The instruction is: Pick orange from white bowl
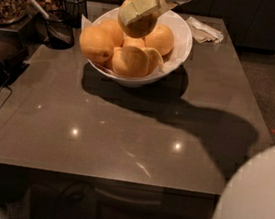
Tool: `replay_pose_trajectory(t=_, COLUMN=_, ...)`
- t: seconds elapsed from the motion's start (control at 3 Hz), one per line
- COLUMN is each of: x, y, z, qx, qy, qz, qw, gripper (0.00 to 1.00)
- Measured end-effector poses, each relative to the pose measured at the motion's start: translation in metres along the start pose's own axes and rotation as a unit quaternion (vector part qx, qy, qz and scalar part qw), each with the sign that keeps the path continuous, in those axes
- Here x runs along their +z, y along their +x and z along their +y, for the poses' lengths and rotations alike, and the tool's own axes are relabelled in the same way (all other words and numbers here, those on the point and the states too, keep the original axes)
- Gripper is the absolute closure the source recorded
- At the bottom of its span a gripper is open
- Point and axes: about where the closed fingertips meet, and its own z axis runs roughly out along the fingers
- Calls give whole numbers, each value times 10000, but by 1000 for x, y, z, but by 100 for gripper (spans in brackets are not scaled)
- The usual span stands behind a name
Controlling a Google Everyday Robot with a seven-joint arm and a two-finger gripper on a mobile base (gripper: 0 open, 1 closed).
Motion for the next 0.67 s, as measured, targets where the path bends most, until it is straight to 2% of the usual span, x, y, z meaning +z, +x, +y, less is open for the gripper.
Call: replay_pose_trajectory(t=0.67, x=-20, y=15, z=53, qx=567, qy=57, qz=-354, qw=9977, gripper=100)
